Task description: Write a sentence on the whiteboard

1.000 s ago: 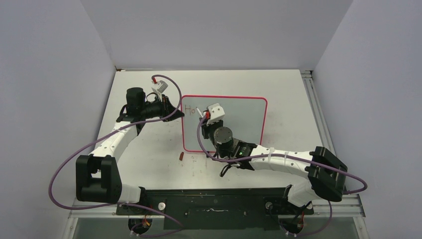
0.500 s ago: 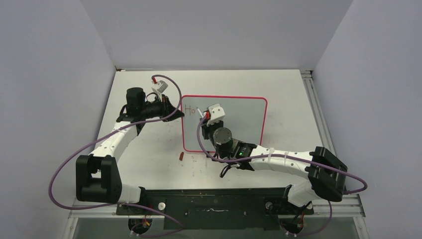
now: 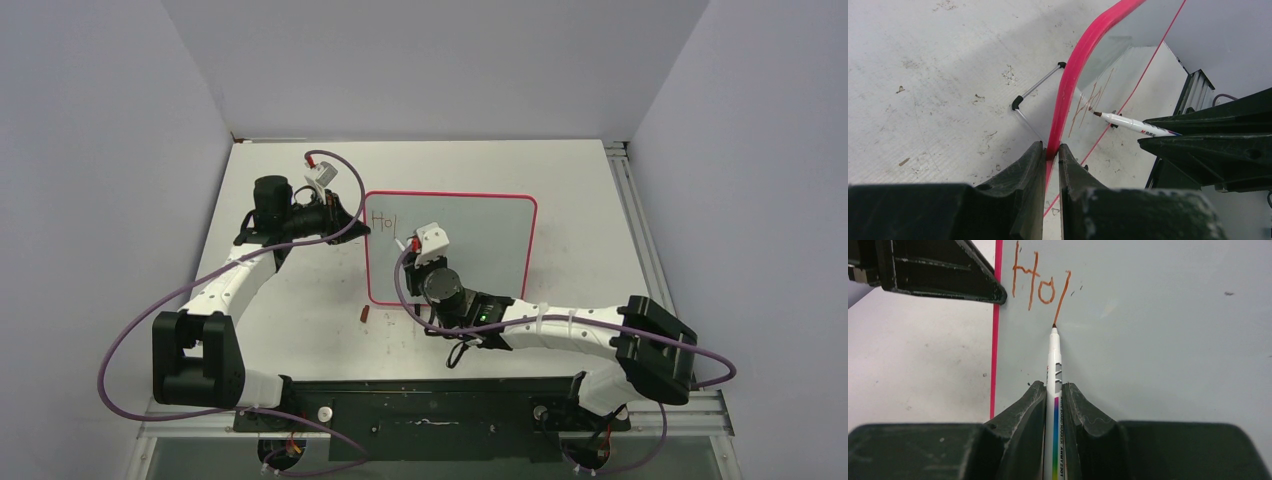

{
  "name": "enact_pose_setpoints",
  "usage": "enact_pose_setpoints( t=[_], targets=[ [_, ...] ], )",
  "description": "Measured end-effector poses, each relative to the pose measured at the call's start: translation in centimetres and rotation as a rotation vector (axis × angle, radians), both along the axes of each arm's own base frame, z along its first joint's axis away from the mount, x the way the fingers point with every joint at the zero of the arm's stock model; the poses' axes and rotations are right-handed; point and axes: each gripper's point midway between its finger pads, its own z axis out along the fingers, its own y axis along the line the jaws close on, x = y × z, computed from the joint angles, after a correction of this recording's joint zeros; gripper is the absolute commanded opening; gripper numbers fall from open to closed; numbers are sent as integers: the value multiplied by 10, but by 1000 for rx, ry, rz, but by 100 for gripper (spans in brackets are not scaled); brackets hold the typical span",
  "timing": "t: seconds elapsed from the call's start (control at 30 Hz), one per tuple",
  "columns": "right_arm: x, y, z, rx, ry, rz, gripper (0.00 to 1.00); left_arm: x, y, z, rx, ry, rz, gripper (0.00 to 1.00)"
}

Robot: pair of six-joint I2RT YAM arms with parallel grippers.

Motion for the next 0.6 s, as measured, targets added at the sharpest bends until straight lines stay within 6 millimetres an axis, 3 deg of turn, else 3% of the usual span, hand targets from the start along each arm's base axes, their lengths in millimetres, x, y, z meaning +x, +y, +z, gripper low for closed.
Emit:
enact_pose_setpoints(
  t=[0.3,0.47,0.6],
  targets=[
    [-16,2,-19,-43,41,31,5,0,0,0,0,0,-1,0],
    [-21,5,-14,-39,31,46,5,-1,0,0,0,2,-1,0],
    [-22,4,0,-15,6,51,5,-1,0,0,0,2,-1,0]
  ],
)
